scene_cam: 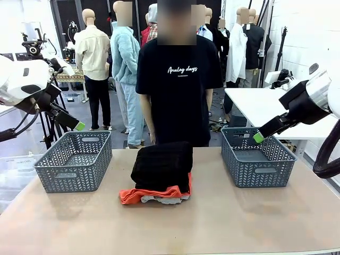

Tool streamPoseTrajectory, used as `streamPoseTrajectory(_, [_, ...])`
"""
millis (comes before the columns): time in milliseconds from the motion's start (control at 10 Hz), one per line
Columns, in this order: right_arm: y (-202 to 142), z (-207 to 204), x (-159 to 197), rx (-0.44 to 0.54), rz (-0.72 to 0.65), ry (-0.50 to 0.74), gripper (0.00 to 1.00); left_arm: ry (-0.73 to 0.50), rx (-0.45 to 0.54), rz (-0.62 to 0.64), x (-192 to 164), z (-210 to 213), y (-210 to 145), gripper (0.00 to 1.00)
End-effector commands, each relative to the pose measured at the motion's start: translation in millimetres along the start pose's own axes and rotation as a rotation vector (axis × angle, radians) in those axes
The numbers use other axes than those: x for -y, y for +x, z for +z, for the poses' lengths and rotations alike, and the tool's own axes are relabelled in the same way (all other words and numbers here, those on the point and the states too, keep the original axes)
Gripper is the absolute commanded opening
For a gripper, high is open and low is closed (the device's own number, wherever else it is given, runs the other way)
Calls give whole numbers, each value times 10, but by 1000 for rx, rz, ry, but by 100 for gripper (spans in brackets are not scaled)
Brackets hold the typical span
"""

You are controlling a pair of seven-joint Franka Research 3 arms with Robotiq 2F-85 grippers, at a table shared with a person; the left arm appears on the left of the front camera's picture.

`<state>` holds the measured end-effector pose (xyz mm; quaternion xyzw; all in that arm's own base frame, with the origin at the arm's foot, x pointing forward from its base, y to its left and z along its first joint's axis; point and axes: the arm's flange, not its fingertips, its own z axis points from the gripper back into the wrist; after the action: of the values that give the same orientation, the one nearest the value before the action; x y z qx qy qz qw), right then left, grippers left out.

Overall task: Sort the tops and bottoms.
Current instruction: Lift clothes from the center of the table with your left hand.

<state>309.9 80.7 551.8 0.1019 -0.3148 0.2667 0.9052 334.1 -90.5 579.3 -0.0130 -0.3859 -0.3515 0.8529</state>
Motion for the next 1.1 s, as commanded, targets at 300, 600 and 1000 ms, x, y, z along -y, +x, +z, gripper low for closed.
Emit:
streamPoseTrajectory(300, [19,-3,-5,18,-6,18,100,2,-2,-6,-7,18,-7,100])
streamPoseTrajectory(600, [19,-3,-5,18,-6,18,100,2,-2,-6,-7,18,-7,100])
streamPoseTrajectory(1000, [19,-3,-5,18,-6,18,100,2,-2,-6,-7,18,-7,100])
